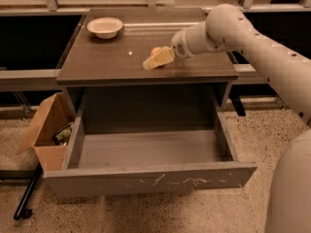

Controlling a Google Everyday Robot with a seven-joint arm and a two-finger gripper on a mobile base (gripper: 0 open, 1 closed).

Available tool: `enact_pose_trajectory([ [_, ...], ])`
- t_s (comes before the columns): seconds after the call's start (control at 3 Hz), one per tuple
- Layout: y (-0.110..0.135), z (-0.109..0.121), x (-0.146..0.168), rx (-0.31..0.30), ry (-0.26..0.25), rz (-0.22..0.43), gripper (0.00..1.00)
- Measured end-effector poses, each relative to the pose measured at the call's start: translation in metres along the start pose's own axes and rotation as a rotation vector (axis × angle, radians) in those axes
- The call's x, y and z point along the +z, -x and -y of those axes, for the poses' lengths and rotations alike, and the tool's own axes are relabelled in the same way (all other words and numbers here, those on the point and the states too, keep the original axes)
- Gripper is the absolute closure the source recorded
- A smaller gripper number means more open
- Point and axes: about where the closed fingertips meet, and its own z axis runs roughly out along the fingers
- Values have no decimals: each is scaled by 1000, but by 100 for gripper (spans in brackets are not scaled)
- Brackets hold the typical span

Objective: Place orange into top drawer

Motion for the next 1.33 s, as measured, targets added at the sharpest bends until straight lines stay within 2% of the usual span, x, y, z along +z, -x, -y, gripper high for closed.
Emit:
enact_pose_trajectory([
  [0.33, -2, 4, 6, 25, 6, 30, 0],
  [0.67, -4, 6, 12, 42, 13, 51, 14],
  [1.33, -3, 2, 23, 45, 38, 63, 61],
])
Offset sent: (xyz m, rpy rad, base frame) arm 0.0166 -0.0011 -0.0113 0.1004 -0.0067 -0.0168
